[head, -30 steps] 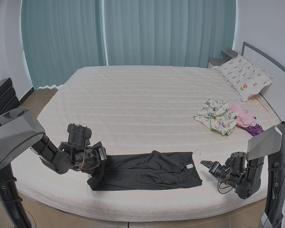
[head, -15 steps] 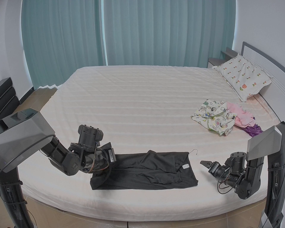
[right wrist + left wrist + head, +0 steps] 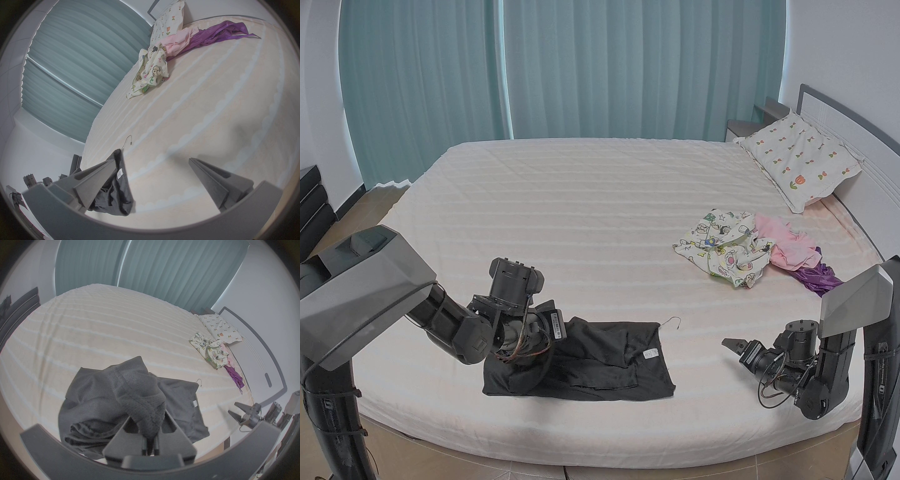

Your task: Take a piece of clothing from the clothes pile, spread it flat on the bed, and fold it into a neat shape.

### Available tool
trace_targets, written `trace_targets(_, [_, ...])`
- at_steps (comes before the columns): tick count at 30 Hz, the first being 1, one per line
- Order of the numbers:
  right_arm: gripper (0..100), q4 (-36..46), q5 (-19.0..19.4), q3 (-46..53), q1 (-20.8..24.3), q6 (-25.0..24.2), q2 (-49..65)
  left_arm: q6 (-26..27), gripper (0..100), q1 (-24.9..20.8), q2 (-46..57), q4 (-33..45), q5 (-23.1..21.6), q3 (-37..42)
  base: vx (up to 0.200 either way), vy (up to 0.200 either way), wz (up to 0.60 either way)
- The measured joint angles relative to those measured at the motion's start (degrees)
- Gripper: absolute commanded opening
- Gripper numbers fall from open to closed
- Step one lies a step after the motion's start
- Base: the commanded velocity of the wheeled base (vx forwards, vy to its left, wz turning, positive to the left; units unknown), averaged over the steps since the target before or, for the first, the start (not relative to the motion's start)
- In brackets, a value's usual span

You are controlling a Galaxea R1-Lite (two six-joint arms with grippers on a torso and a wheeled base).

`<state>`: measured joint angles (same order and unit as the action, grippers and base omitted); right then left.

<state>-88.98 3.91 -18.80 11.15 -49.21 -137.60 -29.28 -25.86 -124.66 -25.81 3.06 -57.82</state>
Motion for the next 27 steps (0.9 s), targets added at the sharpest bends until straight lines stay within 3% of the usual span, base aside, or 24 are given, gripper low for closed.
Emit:
trace_targets(10, [100, 0.0, 0.0, 0.0, 0.0, 0.0, 0.0, -2.5, 0, -2.6, -3.3, 0.5, 1.0, -4.1, 0.0, -0.2, 0.0])
trace_targets(20, [100, 0.0, 0.0, 0.0, 0.0, 0.0, 0.0, -4.0, 0, -3.7, -5.1, 0.3, 1.0, -5.3, 0.0, 0.0, 0.0])
trace_targets(21, [100, 0.0, 0.0, 0.0, 0.0, 0.1, -0.1, -4.5, 100, -3.8, -5.2, 0.2, 1.0, -5.4, 0.0, 0.0, 0.0])
trace_targets(27, [100, 0.0, 0.0, 0.0, 0.1, 0.1, -0.1, -7.0, 100, -4.5, -6.1, 0.5, 0.8, -6.3, 0.0, 0.0, 0.0])
